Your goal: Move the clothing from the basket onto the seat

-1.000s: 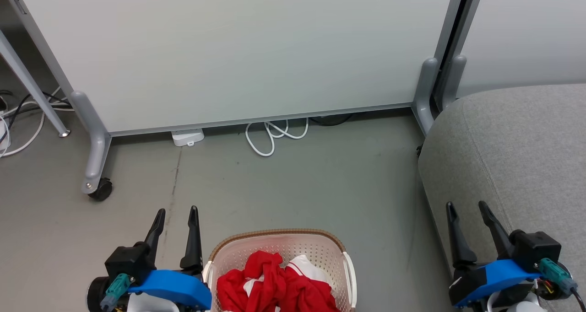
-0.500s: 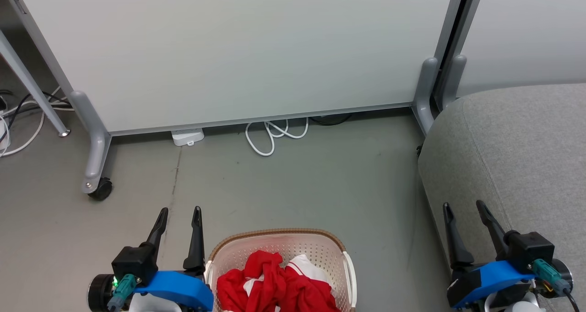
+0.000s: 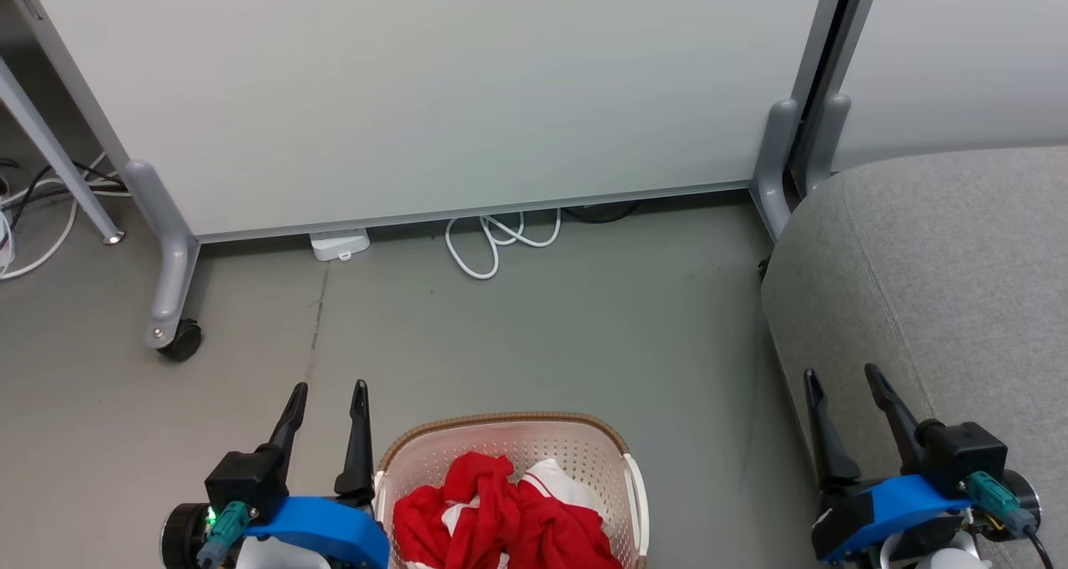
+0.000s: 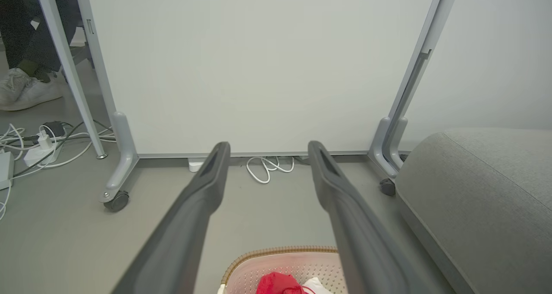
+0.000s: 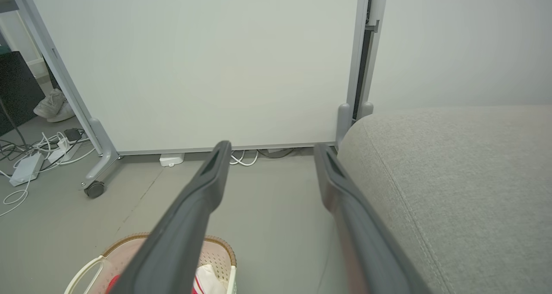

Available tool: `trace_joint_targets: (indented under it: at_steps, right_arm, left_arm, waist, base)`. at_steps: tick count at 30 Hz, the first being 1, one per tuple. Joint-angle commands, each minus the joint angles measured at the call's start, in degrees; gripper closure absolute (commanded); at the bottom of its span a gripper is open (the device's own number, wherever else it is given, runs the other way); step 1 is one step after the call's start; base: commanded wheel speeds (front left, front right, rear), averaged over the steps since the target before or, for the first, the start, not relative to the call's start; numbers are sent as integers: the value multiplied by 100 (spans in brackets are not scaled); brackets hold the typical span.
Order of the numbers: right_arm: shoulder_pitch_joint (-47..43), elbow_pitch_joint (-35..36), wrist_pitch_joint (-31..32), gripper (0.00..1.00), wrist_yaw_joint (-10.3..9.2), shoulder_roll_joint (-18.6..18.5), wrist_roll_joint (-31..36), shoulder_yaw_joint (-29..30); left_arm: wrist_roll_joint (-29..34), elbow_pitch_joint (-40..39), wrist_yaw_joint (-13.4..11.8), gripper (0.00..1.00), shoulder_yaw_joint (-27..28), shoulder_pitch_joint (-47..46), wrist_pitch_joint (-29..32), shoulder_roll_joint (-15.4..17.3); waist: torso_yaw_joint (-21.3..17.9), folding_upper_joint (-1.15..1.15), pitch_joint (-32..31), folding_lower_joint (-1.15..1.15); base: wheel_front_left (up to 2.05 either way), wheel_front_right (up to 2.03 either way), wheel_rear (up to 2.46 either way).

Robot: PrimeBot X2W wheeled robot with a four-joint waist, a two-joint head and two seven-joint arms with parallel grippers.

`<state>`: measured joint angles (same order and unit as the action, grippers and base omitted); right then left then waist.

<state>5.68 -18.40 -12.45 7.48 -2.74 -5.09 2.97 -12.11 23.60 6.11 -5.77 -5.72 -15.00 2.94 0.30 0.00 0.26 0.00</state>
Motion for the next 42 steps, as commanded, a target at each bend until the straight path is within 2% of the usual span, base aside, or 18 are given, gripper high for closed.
trace_joint_targets:
  at_steps: [1,5,14,23,33,42]
  right_arm:
    - [65,32,-22,0,2,-24,9,-46]
    - [157,114,-25,0,2,-24,-36,-179]
    - [688,355,-65,0,2,-22,-27,-548]
    - [1452,544,-217,0,2,-14,-226,-1023]
    - [1771,604,-277,0,2,-14,-578,-1296]
    - [1879,904,-281,0,2,-15,-860,-1363]
  left_arm:
    - [-29,41,28,0,14,-76,-27,-6]
    - [-30,158,27,0,54,-178,-27,22]
    - [-14,479,-78,0,192,-658,22,226]
    - [-202,1387,13,0,253,-1562,334,617]
    - [-304,1928,97,0,108,-2029,593,879]
    - [-431,2263,28,0,181,-2242,748,1063]
  waist:
    - [-56,0,86,0]
    - [-231,0,345,0]
    - [-829,0,1430,0]
    - [-1599,0,2784,0]
    - [-1981,0,3571,0]
    - [-2187,0,4064,0]
  base:
    - [0,0,0]
    - [0,0,0]
    - [0,0,0]
    - [0,0,0]
    - [0,0,0]
    - [0,0,0]
